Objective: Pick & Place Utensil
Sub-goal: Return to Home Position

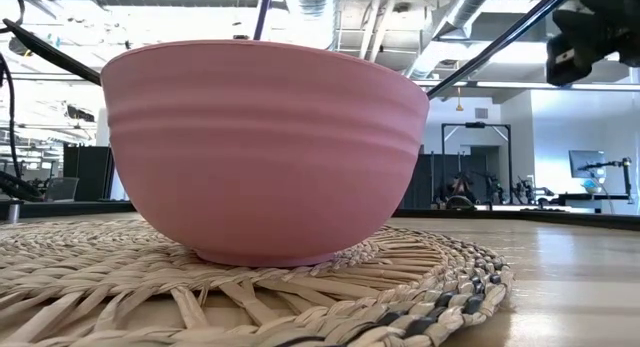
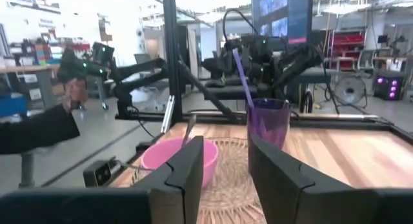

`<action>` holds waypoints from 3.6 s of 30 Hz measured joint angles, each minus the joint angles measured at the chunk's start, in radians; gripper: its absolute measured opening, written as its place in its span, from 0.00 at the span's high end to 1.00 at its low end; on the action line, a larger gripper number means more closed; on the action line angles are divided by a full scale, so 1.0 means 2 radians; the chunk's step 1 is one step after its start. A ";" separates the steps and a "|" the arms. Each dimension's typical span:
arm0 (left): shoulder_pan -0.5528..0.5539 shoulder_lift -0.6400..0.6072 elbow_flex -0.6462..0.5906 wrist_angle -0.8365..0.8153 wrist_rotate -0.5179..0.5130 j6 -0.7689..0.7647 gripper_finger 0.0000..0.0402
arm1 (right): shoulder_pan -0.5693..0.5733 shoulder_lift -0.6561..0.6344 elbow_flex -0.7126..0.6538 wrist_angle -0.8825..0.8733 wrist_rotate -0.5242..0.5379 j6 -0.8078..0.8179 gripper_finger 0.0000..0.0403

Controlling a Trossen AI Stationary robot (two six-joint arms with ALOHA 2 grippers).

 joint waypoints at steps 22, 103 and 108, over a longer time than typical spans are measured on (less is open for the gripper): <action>0.184 -0.016 0.000 -0.062 0.021 -0.085 0.65 | -0.034 -0.001 -0.025 0.041 0.000 -0.061 0.71; 0.239 -0.001 -0.008 -0.264 -0.060 -0.141 0.65 | -0.034 0.000 -0.025 0.019 0.001 -0.011 0.71; 0.239 0.011 -0.008 -0.264 -0.060 -0.142 0.65 | -0.034 0.000 -0.025 0.019 0.001 -0.011 0.71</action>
